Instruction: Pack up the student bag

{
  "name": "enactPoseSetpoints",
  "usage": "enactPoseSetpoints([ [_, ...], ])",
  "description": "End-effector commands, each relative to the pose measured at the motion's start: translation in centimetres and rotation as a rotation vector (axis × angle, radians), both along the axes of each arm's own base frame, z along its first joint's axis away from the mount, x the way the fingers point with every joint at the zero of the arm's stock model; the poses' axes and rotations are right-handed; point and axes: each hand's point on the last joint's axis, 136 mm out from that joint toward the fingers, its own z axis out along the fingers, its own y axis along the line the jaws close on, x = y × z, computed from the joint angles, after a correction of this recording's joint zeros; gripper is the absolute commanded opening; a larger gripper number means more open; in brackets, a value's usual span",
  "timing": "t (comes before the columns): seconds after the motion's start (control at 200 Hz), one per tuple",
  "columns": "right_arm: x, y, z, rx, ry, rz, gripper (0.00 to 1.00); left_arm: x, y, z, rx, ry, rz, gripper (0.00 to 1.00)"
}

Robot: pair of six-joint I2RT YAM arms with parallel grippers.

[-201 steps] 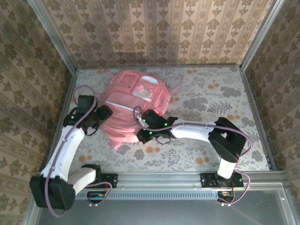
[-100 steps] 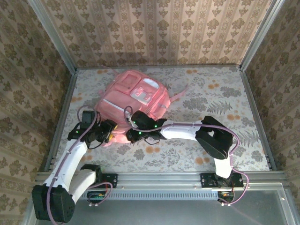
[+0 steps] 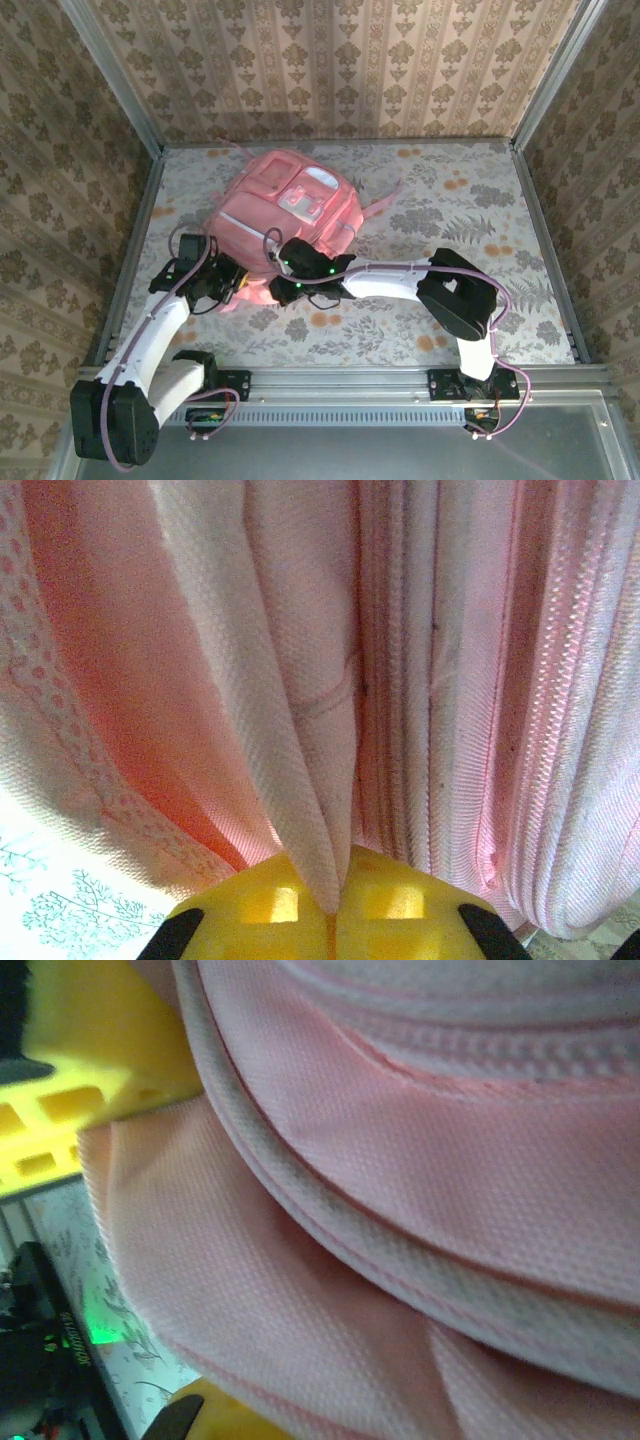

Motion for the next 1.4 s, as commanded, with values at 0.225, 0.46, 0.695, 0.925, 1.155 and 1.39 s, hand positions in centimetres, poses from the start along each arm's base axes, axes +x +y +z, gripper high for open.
enactPoseSetpoints([
  [0.225,2.1,-7.0,-1.9,-0.133,-0.041,-0.124,0.00,1.4,1.4,1.8,0.020,-0.072,0.017,0.02],
  [0.46,5.6,-13.5,-3.5,-0.182,-0.008,-0.308,0.00,1.2,1.6,1.7,0.023,-0.074,0.009,0.02],
  [0.695,7.2,-16.5,-2.8,-0.182,-0.037,-0.424,0.00,2.5,-1.0,3.5,-0.002,-0.174,-0.161,0.44],
  [0.925,7.6,-22.5,-2.5,-0.160,-0.004,-0.615,0.00,2.1,-4.2,8.3,0.039,-0.366,-0.415,0.83],
  [1.155,6.8,-29.9,-2.8,-0.161,0.008,-0.784,0.00,1.5,-4.6,12.9,0.077,-0.600,-0.510,1.00],
  [1.39,7.3,-35.6,-1.6,-0.257,-0.005,-0.963,0.38,2.2,-4.4,12.9,0.128,-0.627,-0.532,1.00],
])
